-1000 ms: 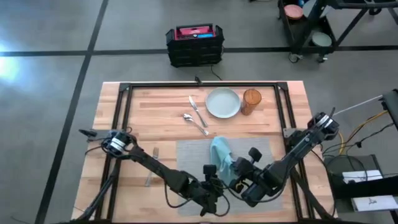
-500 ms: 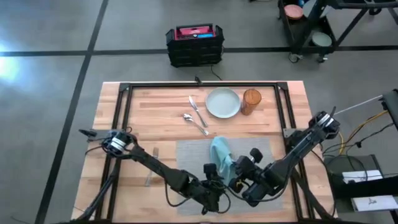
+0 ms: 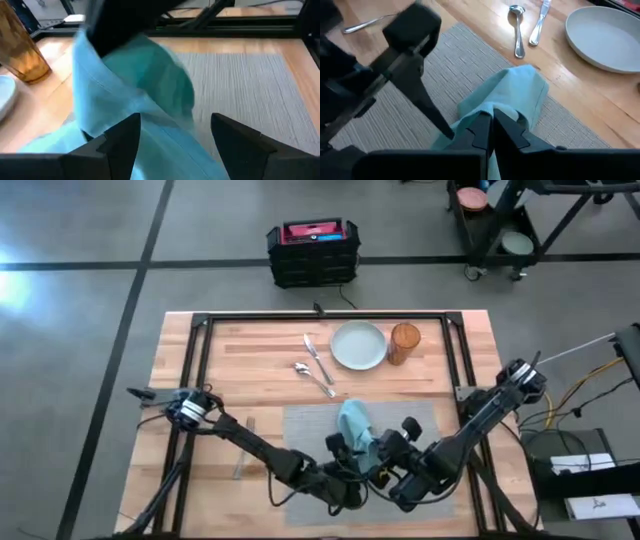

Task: Set table place
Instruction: Fold the blue napkin on the gray placemat

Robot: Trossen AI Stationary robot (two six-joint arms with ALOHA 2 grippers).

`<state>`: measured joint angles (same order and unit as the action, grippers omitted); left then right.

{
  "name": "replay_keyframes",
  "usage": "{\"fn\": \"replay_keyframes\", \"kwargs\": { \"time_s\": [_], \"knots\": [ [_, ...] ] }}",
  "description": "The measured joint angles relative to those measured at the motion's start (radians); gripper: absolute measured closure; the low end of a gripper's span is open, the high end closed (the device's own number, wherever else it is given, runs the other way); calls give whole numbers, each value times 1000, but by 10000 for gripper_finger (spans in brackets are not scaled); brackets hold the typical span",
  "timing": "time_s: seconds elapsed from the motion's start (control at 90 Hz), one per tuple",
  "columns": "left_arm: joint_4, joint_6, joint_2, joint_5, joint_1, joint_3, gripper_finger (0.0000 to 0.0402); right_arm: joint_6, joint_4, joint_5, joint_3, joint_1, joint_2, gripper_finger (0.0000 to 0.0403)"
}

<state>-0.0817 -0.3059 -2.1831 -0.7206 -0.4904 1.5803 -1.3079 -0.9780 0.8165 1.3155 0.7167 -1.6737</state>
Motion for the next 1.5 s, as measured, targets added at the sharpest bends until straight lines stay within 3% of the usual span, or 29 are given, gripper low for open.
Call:
{"fn": "replay_keyframes", "kwargs": {
  "time_s": [0.122, 0.344, 0.767, 0.9, 1.078, 1.222, 1.5],
  "knots": [
    [-52, -3, -27, 2, 5, 2, 178, 1, 1, 1, 0, -2, 0, 403],
    [6, -19, -49, -41, 11, 2, 183, 18, 9, -1, 0, -2, 0, 403],
    [384, -17, -9, -57, 10, 0, 206, 48, 20, -4, 0, -2, 0, 403],
    [332, -14, 7, -28, 0, 1, 218, 52, 19, -4, 0, -2, 0, 403],
    [184, 11, 2, 185, -1, 1, 233, 55, 19, -4, 0, -2, 0, 403],
    [124, 22, -4, 198, -13, 1, 242, 63, 19, -4, -1, -2, 0, 403],
    [39, 267, -3, 236, -55, 1, 251, 70, 19, -4, -1, -2, 0, 403]
  ]
}}
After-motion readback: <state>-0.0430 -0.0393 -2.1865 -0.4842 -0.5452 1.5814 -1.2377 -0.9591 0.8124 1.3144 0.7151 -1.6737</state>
